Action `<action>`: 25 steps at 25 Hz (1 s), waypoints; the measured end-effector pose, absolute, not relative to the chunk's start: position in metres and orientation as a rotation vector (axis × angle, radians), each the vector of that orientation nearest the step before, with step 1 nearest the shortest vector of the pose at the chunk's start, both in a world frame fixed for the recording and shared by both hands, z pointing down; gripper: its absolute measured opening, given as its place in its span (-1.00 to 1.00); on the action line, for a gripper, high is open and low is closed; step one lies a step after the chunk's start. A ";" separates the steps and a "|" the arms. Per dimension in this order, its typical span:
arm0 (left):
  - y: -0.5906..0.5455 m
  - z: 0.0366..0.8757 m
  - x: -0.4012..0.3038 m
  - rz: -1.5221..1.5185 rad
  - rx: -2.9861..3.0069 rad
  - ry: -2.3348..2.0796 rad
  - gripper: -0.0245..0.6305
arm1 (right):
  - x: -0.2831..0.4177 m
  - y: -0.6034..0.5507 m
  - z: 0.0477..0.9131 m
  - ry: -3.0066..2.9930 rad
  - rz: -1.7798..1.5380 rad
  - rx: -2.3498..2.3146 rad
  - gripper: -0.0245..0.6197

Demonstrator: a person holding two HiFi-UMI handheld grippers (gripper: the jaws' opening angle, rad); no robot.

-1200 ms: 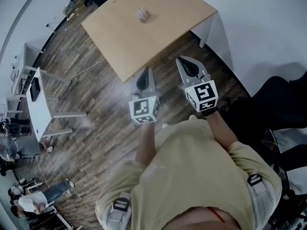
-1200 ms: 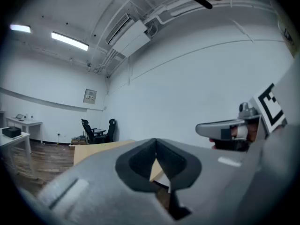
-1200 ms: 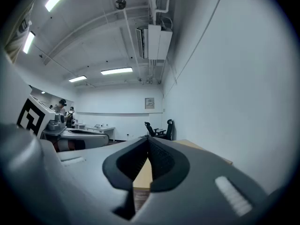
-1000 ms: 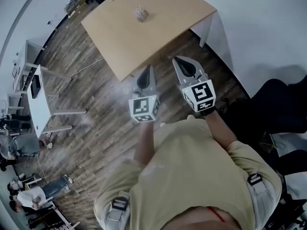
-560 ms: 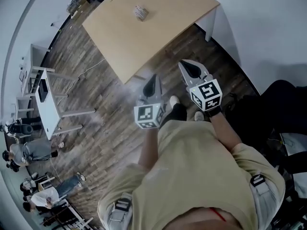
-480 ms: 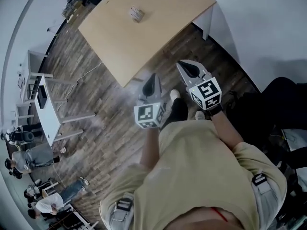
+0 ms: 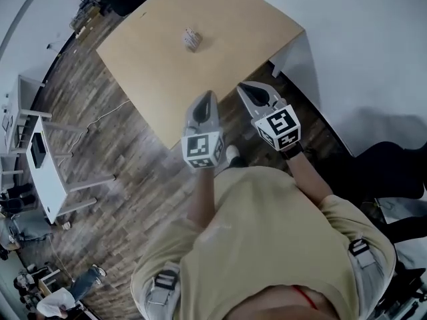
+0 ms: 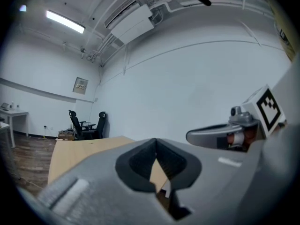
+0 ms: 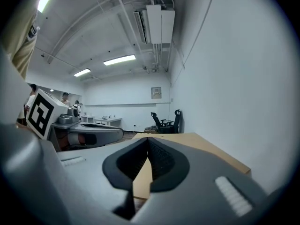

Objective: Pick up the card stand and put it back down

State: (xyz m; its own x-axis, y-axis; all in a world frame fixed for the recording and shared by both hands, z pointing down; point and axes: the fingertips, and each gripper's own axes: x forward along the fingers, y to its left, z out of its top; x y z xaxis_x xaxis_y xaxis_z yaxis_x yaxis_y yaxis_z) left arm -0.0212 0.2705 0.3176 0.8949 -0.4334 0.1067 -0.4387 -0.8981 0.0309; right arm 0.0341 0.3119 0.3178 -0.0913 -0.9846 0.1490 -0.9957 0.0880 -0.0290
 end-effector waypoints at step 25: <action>0.019 0.366 -0.032 0.165 2.833 -0.876 -0.92 | 0.044 0.060 0.350 -2.331 0.194 1.933 -0.90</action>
